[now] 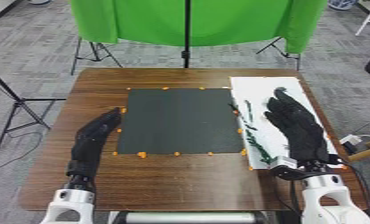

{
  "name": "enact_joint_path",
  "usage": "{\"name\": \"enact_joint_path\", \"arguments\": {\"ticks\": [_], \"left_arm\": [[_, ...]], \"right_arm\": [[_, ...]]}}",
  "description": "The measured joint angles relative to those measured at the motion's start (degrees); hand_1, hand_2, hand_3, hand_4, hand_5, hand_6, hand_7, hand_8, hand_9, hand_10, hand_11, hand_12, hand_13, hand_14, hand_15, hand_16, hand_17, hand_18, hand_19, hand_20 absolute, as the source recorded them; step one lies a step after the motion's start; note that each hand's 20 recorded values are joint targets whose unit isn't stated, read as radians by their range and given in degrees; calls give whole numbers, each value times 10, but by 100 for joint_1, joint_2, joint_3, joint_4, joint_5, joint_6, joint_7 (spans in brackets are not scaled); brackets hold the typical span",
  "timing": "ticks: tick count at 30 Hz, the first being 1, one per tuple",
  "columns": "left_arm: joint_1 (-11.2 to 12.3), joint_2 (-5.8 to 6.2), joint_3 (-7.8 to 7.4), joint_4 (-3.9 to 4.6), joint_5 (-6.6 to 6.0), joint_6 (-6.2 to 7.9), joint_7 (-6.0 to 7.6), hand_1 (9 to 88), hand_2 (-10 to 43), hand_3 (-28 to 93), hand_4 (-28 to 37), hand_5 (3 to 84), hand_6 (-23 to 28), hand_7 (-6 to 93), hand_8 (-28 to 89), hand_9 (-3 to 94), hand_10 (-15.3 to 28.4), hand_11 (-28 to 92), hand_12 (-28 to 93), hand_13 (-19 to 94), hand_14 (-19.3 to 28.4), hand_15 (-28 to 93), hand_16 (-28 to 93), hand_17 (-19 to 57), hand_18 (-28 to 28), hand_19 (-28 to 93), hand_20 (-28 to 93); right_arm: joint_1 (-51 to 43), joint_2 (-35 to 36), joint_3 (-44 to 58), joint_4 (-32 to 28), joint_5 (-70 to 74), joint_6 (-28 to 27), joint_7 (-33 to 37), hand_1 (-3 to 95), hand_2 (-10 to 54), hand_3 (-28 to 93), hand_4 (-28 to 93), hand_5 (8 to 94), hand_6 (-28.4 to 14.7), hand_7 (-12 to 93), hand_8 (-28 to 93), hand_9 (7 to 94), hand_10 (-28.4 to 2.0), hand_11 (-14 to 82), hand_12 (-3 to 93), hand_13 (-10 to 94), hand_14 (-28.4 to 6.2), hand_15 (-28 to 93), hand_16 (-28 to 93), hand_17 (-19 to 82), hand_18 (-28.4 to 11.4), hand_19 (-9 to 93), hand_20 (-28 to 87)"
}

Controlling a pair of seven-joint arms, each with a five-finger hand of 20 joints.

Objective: Arrange flowers

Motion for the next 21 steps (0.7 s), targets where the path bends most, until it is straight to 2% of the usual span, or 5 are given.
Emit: {"name": "enact_joint_path", "arguments": {"ticks": [5, 7, 11, 16, 21], "left_arm": [[-22, -57, -154, -50, 57, -651, -343, 260, -72, 652, -164, 476, 15, 82, -59, 436, 115, 88, 121, 308, 149, 81, 21, 22, 128, 21, 184], [-30, -57, -156, -56, 54, -716, -347, 263, -73, 650, -162, 479, 15, 84, -59, 440, 114, 89, 123, 312, 148, 83, 22, 25, 129, 23, 186], [-38, -41, -99, -55, 44, -560, -191, 266, -75, 651, -159, 484, 15, 88, -60, 446, 115, 90, 124, 321, 146, 86, 21, 42, 126, 29, 194], [-68, -1, 3, -31, -1, 15, 102, 267, -76, 653, -158, 487, 15, 92, -60, 446, 115, 93, 126, 322, 144, 88, 21, 45, 125, 27, 199], [-103, 6, -39, -19, 19, -52, 55, 267, -76, 653, -159, 486, 16, 92, -61, 446, 114, 96, 127, 321, 146, 89, 23, 39, 128, 32, 202]], "right_arm": [[-1, 150, 13, 0, 19, -241, 162, 120, -61, 771, -156, 366, -14, 100, -88, 374, -136, 34, 116, 250, -122, 66, 104, 145, -139, 10, 228], [-1, 164, 12, 0, 26, -242, 169, 120, -62, 770, -155, 365, -14, 99, -86, 373, -136, 34, 116, 250, -121, 66, 105, 145, -139, 11, 228], [-5, 130, -1, 0, 26, -201, 163, 135, -86, 772, -159, 362, -13, 107, -84, 373, -136, 37, 126, 252, -120, 71, 112, 151, -142, 20, 232], [-7, 109, -115, -4, -105, -5, 91, 152, -95, 675, -250, 394, -32, 126, -89, 459, -156, 63, 172, 384, -137, 134, 163, 237, -180, 185, 326], [-110, 206, -387, -238, -1761, 1338, 48, 233, -95, 468, -282, 541, -44, 142, -86, 609, -167, 152, 197, 604, -148, 295, 244, 337, -192, 482, 463]]}}
